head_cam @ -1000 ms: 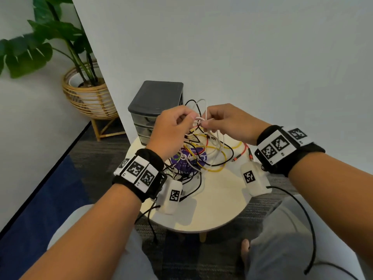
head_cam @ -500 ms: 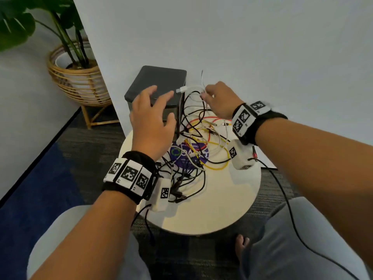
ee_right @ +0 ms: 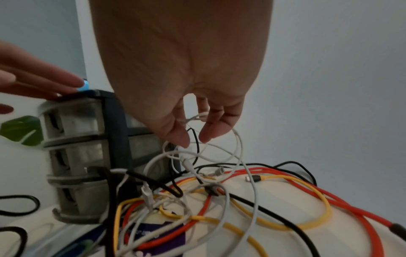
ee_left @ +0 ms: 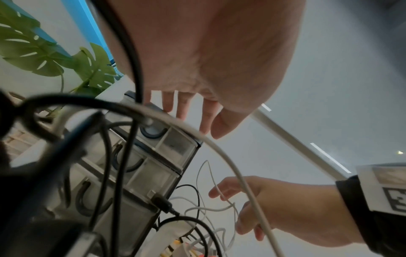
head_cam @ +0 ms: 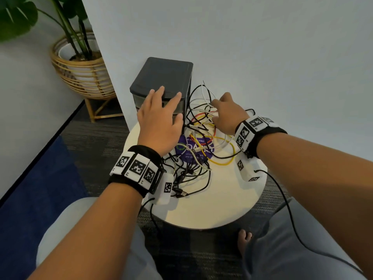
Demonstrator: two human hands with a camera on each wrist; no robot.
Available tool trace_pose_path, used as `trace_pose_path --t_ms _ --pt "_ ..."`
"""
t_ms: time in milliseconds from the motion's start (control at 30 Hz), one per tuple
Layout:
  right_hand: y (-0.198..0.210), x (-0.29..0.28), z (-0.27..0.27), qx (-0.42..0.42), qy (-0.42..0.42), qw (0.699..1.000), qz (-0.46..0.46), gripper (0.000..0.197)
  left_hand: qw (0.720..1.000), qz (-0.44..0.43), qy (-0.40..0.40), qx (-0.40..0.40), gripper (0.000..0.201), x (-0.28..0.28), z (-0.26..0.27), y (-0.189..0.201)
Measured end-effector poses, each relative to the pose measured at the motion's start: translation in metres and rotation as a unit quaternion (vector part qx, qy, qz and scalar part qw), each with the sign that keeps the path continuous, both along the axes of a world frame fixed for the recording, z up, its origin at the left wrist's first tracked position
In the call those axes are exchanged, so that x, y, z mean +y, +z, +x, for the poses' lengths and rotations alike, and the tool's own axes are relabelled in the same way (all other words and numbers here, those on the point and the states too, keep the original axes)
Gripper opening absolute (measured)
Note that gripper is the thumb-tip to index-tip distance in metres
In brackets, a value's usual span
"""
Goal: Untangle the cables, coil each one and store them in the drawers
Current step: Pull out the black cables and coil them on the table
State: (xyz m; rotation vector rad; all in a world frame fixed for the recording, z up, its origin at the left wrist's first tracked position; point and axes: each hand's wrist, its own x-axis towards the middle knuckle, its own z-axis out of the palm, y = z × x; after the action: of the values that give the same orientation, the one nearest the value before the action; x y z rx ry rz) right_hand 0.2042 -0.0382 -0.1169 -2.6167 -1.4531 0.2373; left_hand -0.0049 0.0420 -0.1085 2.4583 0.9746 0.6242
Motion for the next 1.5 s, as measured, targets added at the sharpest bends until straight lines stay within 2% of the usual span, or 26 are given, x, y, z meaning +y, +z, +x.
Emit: trace_pose_path --t_ms 100,233,333,433,500,567,633,667,733,833,933,1067,1200,1267,1500 --pt "0.010 -0.011 -0.003 0.014 0.016 0.999 0.033 0.060 0.999 -0.010 -0.014 -0.044 0.046 -0.005 -0.005 0.004" --pt "0.024 -0.031 -0.007 0.036 0.019 0.995 0.095 0.062 0.994 -0.028 -0.045 -0.096 0.034 -0.012 -0.017 0.009" --pt "0.029 -0.048 -0.011 0.081 -0.009 0.984 0.160 0.056 0.993 -0.053 -0.076 -0.073 0.028 -0.015 -0.028 0.011" --pt "0.024 -0.064 -0.023 0.134 -0.006 0.969 0.210 0.034 0.992 -0.088 -0.095 -0.004 0.026 -0.018 -0.035 0.005" --pt "0.017 -0.074 -0.037 0.199 0.016 0.964 0.174 0.021 0.989 -0.091 -0.085 0.081 0.029 -0.023 -0.037 0.001" --pt "0.007 -0.081 -0.050 0.264 0.063 0.961 0.061 0.018 0.982 -0.081 -0.061 0.160 0.029 -0.030 -0.037 0.001" --pt "-0.009 -0.088 -0.062 0.305 0.102 0.946 -0.051 0.033 0.977 -0.097 -0.039 0.186 0.031 -0.035 -0.038 0.002" --pt "-0.018 -0.091 -0.067 0.303 0.114 0.943 -0.078 0.042 0.975 -0.111 -0.030 0.191 0.032 -0.036 -0.039 0.001" --pt "-0.035 -0.097 -0.071 0.281 0.116 0.951 -0.057 0.045 0.969 -0.135 -0.020 0.205 0.034 -0.036 -0.042 -0.001" --pt "-0.050 -0.099 -0.070 0.292 0.106 0.951 0.007 0.033 0.967 -0.161 -0.007 0.199 0.030 -0.032 -0.044 -0.005" --pt "-0.048 -0.098 -0.069 0.312 0.120 0.942 0.028 0.022 0.968 -0.182 0.012 0.170 0.032 -0.029 -0.045 -0.010" --pt "-0.037 -0.099 -0.066 0.337 0.153 0.929 0.009 0.011 0.963 -0.190 0.023 0.192 0.034 -0.027 -0.048 -0.012" --pt "-0.039 -0.102 -0.064 0.331 0.162 0.929 -0.013 0.010 0.964 -0.138 0.037 0.224 0.016 -0.027 -0.049 -0.011" --pt "-0.037 -0.102 -0.062 0.339 0.145 0.929 0.010 0.012 0.971 -0.121 0.047 0.203 0.011 -0.026 -0.051 -0.009" --pt "-0.030 -0.103 -0.060 0.353 0.095 0.930 0.043 0.020 0.987 -0.105 0.096 0.076 0.019 -0.019 -0.056 -0.003"
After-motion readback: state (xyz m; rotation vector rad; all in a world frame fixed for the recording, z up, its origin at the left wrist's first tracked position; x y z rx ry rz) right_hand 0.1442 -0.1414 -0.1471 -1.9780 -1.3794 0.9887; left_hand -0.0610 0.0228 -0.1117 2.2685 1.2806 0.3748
